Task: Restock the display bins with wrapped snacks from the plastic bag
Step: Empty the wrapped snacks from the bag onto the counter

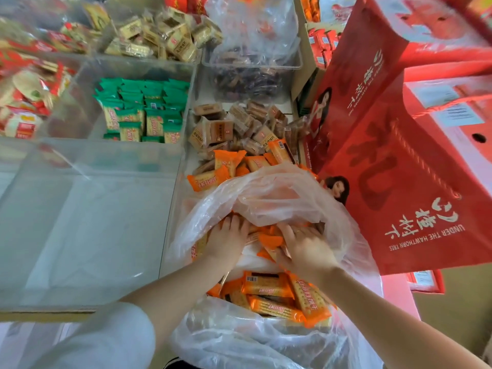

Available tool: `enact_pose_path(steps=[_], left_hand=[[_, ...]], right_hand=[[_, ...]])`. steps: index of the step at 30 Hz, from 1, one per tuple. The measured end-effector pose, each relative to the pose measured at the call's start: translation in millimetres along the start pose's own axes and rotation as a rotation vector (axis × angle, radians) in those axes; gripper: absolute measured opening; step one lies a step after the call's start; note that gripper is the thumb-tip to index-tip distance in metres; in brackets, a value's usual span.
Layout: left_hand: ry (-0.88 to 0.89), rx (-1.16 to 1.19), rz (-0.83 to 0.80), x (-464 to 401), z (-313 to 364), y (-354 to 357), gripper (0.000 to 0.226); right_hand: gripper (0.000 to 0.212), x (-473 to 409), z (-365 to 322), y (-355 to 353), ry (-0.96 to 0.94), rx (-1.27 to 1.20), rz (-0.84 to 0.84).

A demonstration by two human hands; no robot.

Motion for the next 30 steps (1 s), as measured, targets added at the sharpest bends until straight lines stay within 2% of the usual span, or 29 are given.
enact_pose_path(steps=[3,6,8,11,13,15,17,19,21,22,24,26,27,29,30], left_hand=[[0.001,-0.023,0.118,-9.2,1.7,6.4,0.065],[0.072,-0.012,0.189,-7.0,-3.4,-6.7,0.061],[0.178,0.077,0.160,4.5,-7.9,-25.5,0.065],[0.187,0.309,0.098,24.1,-31.8,-61.5,0.051],[0.105,0.418,0.124,30.8,-62.7,-88.5,0.040],[-0.017,0.473,0.240,28.6,-97.2,-106.9,0.035],[-0.143,0.524,0.297,18.0,-126.3,-109.6,0.034],[-0.181,0.554,0.281,1.0,-140.9,-101.6,0.035],[-0.177,0.566,0.294,-15.0,-145.8,-95.0,0.039],[-0.175,0.552,0.307,-22.7,-146.2,-91.9,0.041],[-0.147,0.479,0.332,-38.8,-143.0,-85.2,0.048],[-0.122,0.388,0.245,-55.3,-137.5,-73.1,0.052],[-0.113,0.323,0.176,-62.6,-134.9,-64.5,0.052],[-0.077,0.212,0.092,-69.3,-128.0,-51.6,0.053],[-0.056,0.198,0.104,-68.8,-124.4,-50.2,0.056]], right_hand=[[0.051,-1.6,-6.0,-18.4,0.123,-0.225,0.040],[0.055,-13.0,-12.0,-52.5,0.241,-0.512,0.218],[0.049,-33.9,-20.4,-79.1,0.223,-0.673,0.346],[0.045,-80.7,-25.7,-107.9,0.170,-0.642,0.459],[0.043,-117.8,-25.8,-111.9,0.060,-0.458,0.462],[0.040,-152.3,-19.5,-94.4,0.007,-0.191,0.327],[0.041,-174.6,-4.0,-54.7,0.013,-0.015,0.017],[0.047,-176.3,6.8,-16.1,0.003,-0.064,-0.303],[0.047,-166.6,12.1,-1.3,0.056,-0.202,-0.411],[0.043,-161.8,12.3,-1.6,0.034,-0.247,-0.363],[0.032,-148.8,9.3,-20.8,0.002,-0.281,-0.113],[0.025,-123.4,4.7,-48.5,0.024,-0.295,0.156],[0.023,-106.6,-0.9,-59.8,0.001,-0.289,0.229],[0.025,-70.6,-14.8,-69.4,-0.090,-0.147,0.271],[0.032,-54.5,-18.2,-63.7,-0.134,-0.027,0.226]])
Point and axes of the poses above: each hand's wrist, its own x-axis away from the middle knuckle, its own y-axis out of the palm, z = x × y, the point moved 4 cm from there along -x, towards the middle knuckle, and after that the axes turned 10 degrees about -x, right-handed, at the moved point
